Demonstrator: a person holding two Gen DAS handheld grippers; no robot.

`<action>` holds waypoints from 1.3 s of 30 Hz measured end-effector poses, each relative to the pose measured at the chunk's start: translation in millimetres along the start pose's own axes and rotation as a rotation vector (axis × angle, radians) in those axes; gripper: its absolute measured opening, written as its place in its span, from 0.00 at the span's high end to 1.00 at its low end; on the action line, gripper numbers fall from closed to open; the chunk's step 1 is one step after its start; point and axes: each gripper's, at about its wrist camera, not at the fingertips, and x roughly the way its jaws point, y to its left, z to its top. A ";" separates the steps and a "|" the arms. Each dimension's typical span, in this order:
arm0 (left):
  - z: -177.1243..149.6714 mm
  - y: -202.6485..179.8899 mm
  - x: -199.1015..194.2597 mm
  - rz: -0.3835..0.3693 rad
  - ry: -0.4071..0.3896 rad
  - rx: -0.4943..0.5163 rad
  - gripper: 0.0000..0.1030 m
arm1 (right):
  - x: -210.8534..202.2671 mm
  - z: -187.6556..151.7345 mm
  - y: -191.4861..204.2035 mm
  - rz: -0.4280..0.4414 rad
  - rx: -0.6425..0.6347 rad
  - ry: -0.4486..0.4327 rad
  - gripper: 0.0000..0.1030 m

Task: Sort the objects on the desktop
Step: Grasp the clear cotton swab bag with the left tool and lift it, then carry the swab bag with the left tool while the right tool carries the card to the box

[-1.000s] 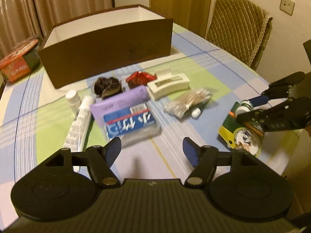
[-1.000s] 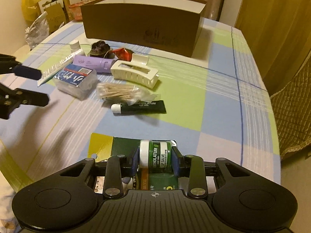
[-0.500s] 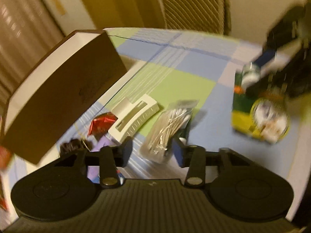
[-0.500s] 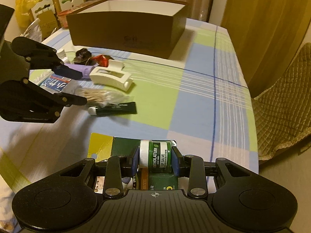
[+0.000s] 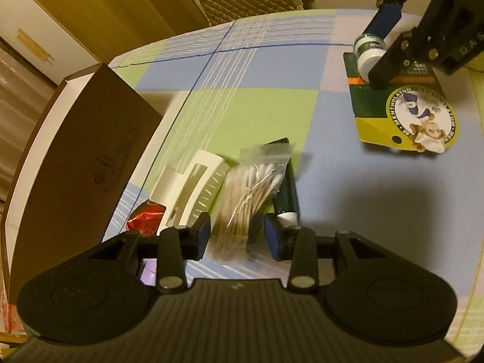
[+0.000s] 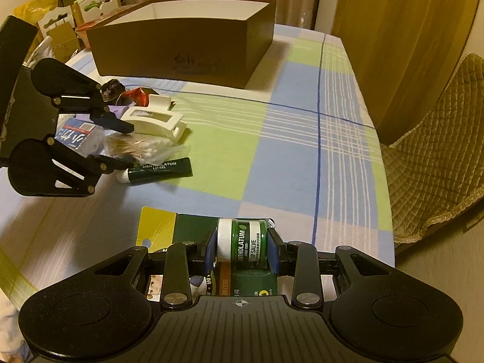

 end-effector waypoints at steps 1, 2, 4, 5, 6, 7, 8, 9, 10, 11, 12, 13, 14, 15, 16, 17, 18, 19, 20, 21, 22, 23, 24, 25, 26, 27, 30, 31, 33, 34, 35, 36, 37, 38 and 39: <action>0.0 1.7 1.0 -0.004 0.001 -0.011 0.66 | -0.2 -0.2 0.7 0.001 0.001 0.000 0.68; 0.3 3.2 2.2 -0.007 0.004 -0.022 0.70 | -0.5 -0.5 1.7 0.001 0.001 0.000 0.68; 0.5 4.7 2.8 0.002 0.008 -0.032 0.79 | -1.6 -1.1 3.9 0.001 0.003 -0.002 0.68; 1.0 6.3 2.2 -0.001 0.007 -0.044 0.83 | -2.5 -1.4 5.1 0.000 0.003 -0.003 0.68; 1.2 8.4 -0.7 -0.007 0.002 -0.066 0.84 | -3.5 -1.3 6.1 -0.001 0.004 -0.006 0.68; 1.3 10.6 -4.3 -0.014 -0.004 -0.090 0.85 | -5.0 -1.0 7.0 -0.003 0.005 -0.009 0.68; 0.9 11.9 -8.4 -0.013 -0.013 -0.107 0.85 | -6.2 -0.6 8.3 -0.004 0.005 -0.012 0.68; 0.1 12.9 -13.7 -0.009 -0.022 -0.127 0.85 | -7.2 -0.1 9.5 -0.006 0.005 -0.015 0.68; -0.9 14.0 -19.2 -0.005 -0.032 -0.147 0.85 | -8.5 0.4 11.0 -0.008 0.005 -0.019 0.68; -1.8 15.0 -24.8 -0.001 -0.041 -0.167 0.85 | -10.1 0.9 12.7 -0.009 0.004 -0.023 0.68; -2.7 16.0 -30.9 0.002 -0.050 -0.189 0.86 | -11.6 1.7 14.6 -0.011 0.002 -0.028 0.68; -3.8 16.3 -37.3 0.006 -0.056 -0.206 0.86 | -13.0 2.6 16.6 -0.011 0.000 -0.033 0.68; -4.7 17.3 -43.2 0.009 -0.060 -0.220 0.86 | -14.4 3.5 18.6 -0.012 -0.002 -0.037 0.68; -6.3 17.9 -49.7 0.012 -0.064 -0.237 0.86 | -15.7 4.6 20.8 -0.013 -0.004 -0.042 0.68; -8.5 17.7 -56.8 0.019 -0.066 -0.251 0.86 | -17.2 5.9 23.3 -0.014 -0.007 -0.048 0.68; -10.6 17.5 -62.9 0.026 -0.067 -0.262 0.86 | -18.8 7.4 26.1 -0.013 -0.011 -0.055 0.68; -12.6 17.3 -68.8 0.032 -0.067 -0.272 0.86 | -20.7 9.1 29.4 -0.013 -0.015 -0.063 0.68; -15.5 17.2 -74.5 0.039 -0.068 -0.283 0.86 | -22.6 10.7 33.1 -0.012 -0.020 -0.072 0.68; -18.5 17.1 -80.3 0.046 -0.068 -0.294 0.86 | -24.5 12.3 36.7 -0.011 -0.024 -0.080 0.68; -21.5 16.9 -86.0 0.053 -0.068 -0.305 0.86 | -26.4 13.9 40.3 -0.010 -0.029 -0.088 0.68; -24.7 16.5 -91.4 0.060 -0.068 -0.315 0.86 | -28.4 15.5 44.2 -0.009 -0.034 -0.096 0.68; -28.0 16.1 -96.6 0.069 -0.068 -0.323 0.86 | -30.4 17.1 48.3 -0.007 -0.038 -0.104 0.68; -31.6 16.0 -102.3 0.076 -0.068 -0.336 0.86 | -32.3 18.6 52.4 -0.005 -0.043 -0.112 0.68; -34.8 16.2 -107.2 0.083 -0.068 -0.350 0.86 | -34.3 20.1 56.6 -0.003 -0.047 -0.119 0.68; -38.0 16.5 -112.0 0.089 -0.068 -0.363 0.86 | -36.3 21.6 60.8 -0.001 -0.051 -0.125 0.68; -41.6 17.1 -117.0 0.096 -0.068 -0.378 0.86 | -38.3 23.0 64.9 0.001 -0.056 -0.132 0.68; -52.5 19.2 -132.1 0.118 -0.070 -0.426 0.86 | -42.9 27.4 75.4 0.005 -0.064 -0.147 0.68; -55.6 19.9 -136.5 0.126 -0.070 -0.441 0.86 | -43.9 29.0 78.2 0.006 -0.064 -0.152 0.68; -62.2 22.0 -144.9 0.145 -0.071 -0.470 0.86 | -45.1 32.1 83.2 0.008 -0.060 -0.160 0.68; -65.6 23.0 -149.1 0.157 -0.070 -0.482 0.86 | -45.8 33.9 85.8 0.009 -0.058 -0.164 0.68; -68.9 24.5 -153.0 0.170 -0.067 -0.496 0.86 | -46.4 35.7 88.4 0.010 -0.058 -0.169 0.68; -72.4 25.9 -156.7 0.180 -0.064 -0.510 0.86 | -46.8 37.3 90.7 0.009 -0.059 -0.173 0.68; -75.8 27.9 -159.8 0.188 -0.062 -0.527 0.86 | -47.3 39.1 93.4 0.009 -0.060 -0.177 0.68; -79.2 30.0 -162.8 0.196 -0.060 -0.543 0.86 | -48.0 41.2 96.1 0.009 -0.061 -0.182 0.68; -82.6 32.3 -165.7 0.203 -0.059 -0.558 0.86 | -49.0 43.5 98.8 0.010 -0.064 -0.187 0.68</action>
